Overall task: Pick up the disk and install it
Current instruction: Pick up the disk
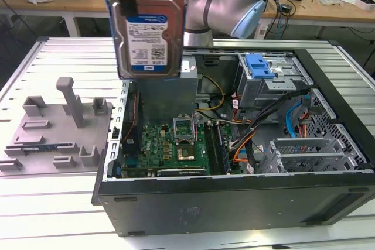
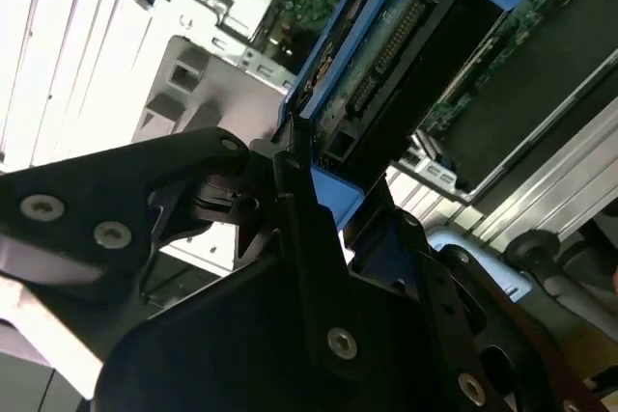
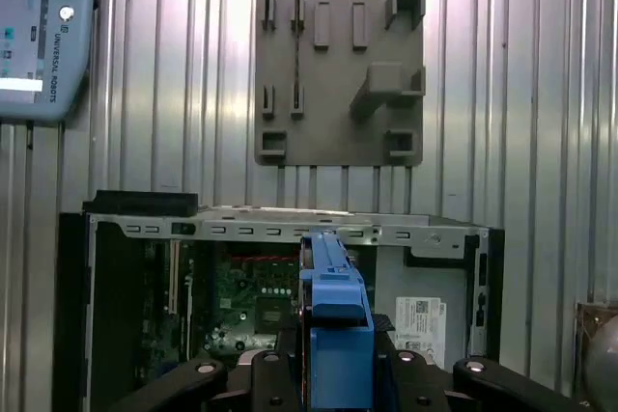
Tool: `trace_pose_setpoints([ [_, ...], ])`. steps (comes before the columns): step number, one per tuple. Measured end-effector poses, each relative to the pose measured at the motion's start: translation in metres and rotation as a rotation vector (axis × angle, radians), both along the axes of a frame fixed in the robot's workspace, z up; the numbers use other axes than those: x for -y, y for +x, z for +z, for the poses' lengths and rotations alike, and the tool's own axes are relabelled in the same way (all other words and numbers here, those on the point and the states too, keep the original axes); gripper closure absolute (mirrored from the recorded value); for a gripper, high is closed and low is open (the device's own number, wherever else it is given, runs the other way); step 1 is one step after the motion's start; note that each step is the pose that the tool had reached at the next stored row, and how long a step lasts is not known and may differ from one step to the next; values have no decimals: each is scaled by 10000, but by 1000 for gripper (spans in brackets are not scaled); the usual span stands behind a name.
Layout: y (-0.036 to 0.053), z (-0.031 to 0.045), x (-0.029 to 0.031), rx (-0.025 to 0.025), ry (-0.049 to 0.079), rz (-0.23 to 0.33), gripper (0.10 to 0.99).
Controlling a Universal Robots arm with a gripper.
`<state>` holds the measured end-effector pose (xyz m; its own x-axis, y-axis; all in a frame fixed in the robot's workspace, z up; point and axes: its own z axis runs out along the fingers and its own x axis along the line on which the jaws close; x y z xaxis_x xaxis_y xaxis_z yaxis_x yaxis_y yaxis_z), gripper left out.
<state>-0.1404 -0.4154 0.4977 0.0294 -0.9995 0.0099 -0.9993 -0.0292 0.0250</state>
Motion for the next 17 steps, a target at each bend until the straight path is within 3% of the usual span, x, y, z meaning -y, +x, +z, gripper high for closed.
trace_pose_setpoints([
  [1, 45, -2, 17, 1, 2, -2, 718],
  [5, 399, -6, 150, 0, 0, -1, 718],
  [9, 608, -9, 227, 0, 0, 1, 718],
  [11, 823, -12, 307, 0, 0, -1, 718],
  [17, 1168, -17, 433, 0, 0, -2, 718],
])
